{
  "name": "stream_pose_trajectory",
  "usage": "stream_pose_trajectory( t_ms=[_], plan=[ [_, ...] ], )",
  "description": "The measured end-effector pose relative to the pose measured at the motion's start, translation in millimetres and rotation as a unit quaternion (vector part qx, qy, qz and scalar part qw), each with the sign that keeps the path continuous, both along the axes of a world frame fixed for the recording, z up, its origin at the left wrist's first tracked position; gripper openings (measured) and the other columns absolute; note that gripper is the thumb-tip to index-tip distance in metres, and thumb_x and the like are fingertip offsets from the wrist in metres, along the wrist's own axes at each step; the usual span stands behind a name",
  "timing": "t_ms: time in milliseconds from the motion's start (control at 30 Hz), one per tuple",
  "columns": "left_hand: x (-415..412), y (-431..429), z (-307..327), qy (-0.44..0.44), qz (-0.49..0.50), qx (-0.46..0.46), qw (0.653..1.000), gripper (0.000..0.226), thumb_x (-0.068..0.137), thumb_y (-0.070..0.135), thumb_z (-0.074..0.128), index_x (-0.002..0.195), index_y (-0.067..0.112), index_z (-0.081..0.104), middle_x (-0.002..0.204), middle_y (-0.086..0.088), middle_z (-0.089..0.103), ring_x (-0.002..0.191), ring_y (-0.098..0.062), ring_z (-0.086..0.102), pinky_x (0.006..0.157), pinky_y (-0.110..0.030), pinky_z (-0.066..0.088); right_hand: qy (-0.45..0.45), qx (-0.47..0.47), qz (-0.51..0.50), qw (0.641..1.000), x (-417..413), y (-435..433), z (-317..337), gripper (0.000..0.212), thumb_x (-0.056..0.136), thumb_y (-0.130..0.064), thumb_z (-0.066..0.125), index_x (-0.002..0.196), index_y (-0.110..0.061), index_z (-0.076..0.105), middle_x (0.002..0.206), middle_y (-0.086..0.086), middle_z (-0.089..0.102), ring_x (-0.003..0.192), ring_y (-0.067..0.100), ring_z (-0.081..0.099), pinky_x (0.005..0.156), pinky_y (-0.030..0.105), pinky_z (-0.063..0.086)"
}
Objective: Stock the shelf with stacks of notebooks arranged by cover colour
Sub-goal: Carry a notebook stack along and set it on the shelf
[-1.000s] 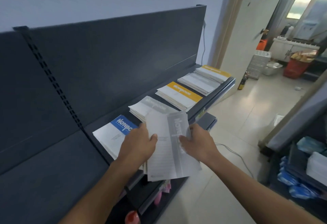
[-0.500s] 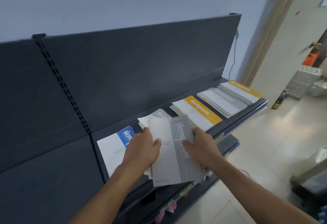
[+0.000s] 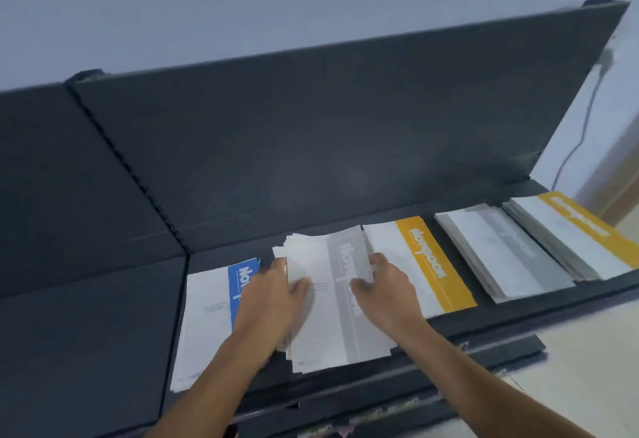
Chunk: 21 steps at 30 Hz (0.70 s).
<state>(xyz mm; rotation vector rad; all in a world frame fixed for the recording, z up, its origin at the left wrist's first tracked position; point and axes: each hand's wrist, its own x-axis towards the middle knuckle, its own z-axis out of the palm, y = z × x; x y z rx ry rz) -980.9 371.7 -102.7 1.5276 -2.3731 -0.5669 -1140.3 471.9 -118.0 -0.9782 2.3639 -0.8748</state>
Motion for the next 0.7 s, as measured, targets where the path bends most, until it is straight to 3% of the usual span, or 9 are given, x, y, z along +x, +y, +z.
stream_pose_trajectory(
  t_ms=[167,267,400,700],
  plan=[
    [-3.8,-1.4,-10.8,-0.027,0.051,-0.002,0.998,0.036,0.098,0.046,0.057,0.119,0.017,0.056,0.097,-0.004,0.066,0.088,-0.022,0.062,0.080,-0.037,0.052,0.018,0.008,0.060,0.998,-10.0,-25.6,-7.9,0.024,0.091,-0.026,0.056,0.113,-0.018,0.057,0.104,0.002,0.065,0.088,0.026,0.064,0.078,0.044,0.057],
    [-5.9,-3.7,-22.3,-0.048,0.067,-0.009,0.997,0.041,0.099,0.048,0.056,0.122,0.014,0.055,0.105,-0.005,0.066,0.086,-0.021,0.060,0.073,-0.030,0.047,0.082,0.031,0.083,0.993,-9.3,-36.0,-16.7,0.018,0.093,-0.029,0.060,0.102,-0.018,0.050,0.109,0.003,0.060,0.088,0.022,0.060,0.072,0.035,0.055],
    [-10.8,-2.2,-37.2,-0.091,0.063,-0.034,0.993,0.043,0.102,0.048,0.051,0.124,0.012,0.051,0.113,-0.008,0.066,0.098,-0.026,0.066,0.074,-0.033,0.051,0.140,0.052,0.131,0.980,-10.0,-41.4,-29.7,0.036,0.092,-0.034,0.064,0.119,-0.013,0.051,0.125,0.008,0.055,0.117,0.027,0.052,0.086,0.034,0.051],
    [-14.3,-3.0,-36.4,-0.123,0.072,-0.053,0.988,0.043,0.101,0.054,0.046,0.125,0.018,0.050,0.115,-0.001,0.065,0.099,-0.023,0.066,0.070,-0.031,0.046,0.153,0.080,0.165,0.971,-18.6,-41.9,-29.6,0.044,0.096,-0.039,0.058,0.128,-0.010,0.048,0.136,0.014,0.045,0.125,0.030,0.046,0.090,0.036,0.050]
  ],
)
